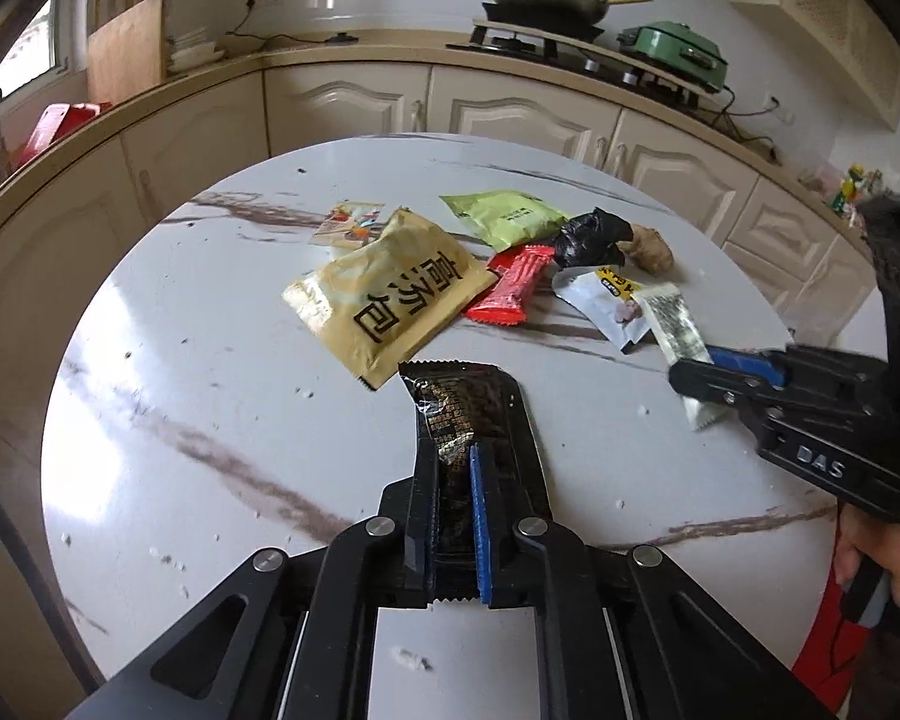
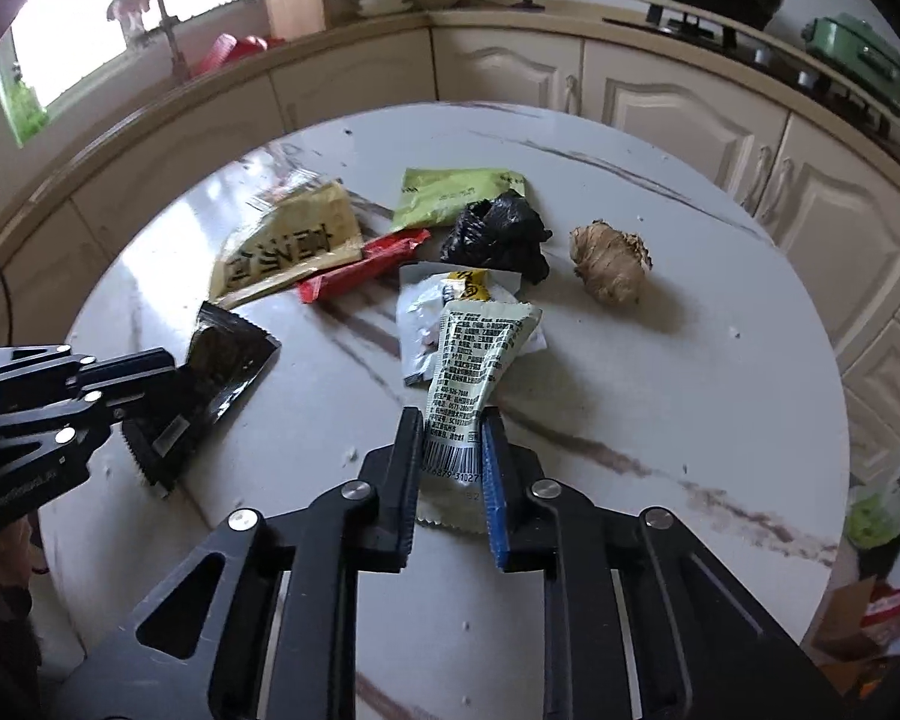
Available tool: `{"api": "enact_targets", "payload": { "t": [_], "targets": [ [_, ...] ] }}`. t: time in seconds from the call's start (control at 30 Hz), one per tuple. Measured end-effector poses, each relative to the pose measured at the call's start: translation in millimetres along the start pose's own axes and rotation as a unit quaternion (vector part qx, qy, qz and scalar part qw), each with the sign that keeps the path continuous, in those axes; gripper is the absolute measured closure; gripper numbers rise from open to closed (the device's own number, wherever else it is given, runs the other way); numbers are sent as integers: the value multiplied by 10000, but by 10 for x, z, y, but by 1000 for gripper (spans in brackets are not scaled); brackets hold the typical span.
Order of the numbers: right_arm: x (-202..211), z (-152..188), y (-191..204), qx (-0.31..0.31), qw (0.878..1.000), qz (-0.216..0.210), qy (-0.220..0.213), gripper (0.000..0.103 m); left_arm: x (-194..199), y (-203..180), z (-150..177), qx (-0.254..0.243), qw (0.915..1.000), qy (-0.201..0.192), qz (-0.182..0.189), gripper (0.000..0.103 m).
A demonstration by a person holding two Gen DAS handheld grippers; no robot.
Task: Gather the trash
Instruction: 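Lift the black wrapper and white packet off the table with both grippers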
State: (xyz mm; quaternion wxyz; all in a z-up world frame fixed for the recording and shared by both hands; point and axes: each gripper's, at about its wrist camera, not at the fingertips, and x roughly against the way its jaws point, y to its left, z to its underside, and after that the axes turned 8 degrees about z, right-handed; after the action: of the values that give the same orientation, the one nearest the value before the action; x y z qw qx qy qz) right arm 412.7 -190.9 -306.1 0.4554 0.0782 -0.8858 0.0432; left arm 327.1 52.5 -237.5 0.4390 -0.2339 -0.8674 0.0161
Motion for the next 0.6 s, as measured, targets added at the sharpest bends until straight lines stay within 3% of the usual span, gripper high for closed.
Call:
{"api": "enact_targets", "payload": {
  "t": [0.2,0.4,0.43,0.47,0.5,0.57,0.6],
  "targets": [
    [171,105,-26,-126,9988,-454,-109,87,160,-126,105,127,9997,-63,177,102],
    [349,232,-10,-182,9968,-745,-218,87,313,-210,200,385,9991,-119,-131,99],
    [360,250,-7,-179,9968,-751,-209,87,318,-210,192,433,9988,-144,-177,95],
    [362,261,-7,-177,9967,-769,-187,87,307,-212,181,469,9986,-105,-227,77],
    [379,289,-9,-178,9966,-784,-205,87,296,-215,170,531,9981,-50,-302,51],
    [396,320,-20,-201,9964,-793,-203,87,289,-237,149,516,9983,-112,-251,31],
    [414,339,-38,-223,9964,-783,-236,86,269,-278,149,440,9987,-127,-232,31]
  ]
}}
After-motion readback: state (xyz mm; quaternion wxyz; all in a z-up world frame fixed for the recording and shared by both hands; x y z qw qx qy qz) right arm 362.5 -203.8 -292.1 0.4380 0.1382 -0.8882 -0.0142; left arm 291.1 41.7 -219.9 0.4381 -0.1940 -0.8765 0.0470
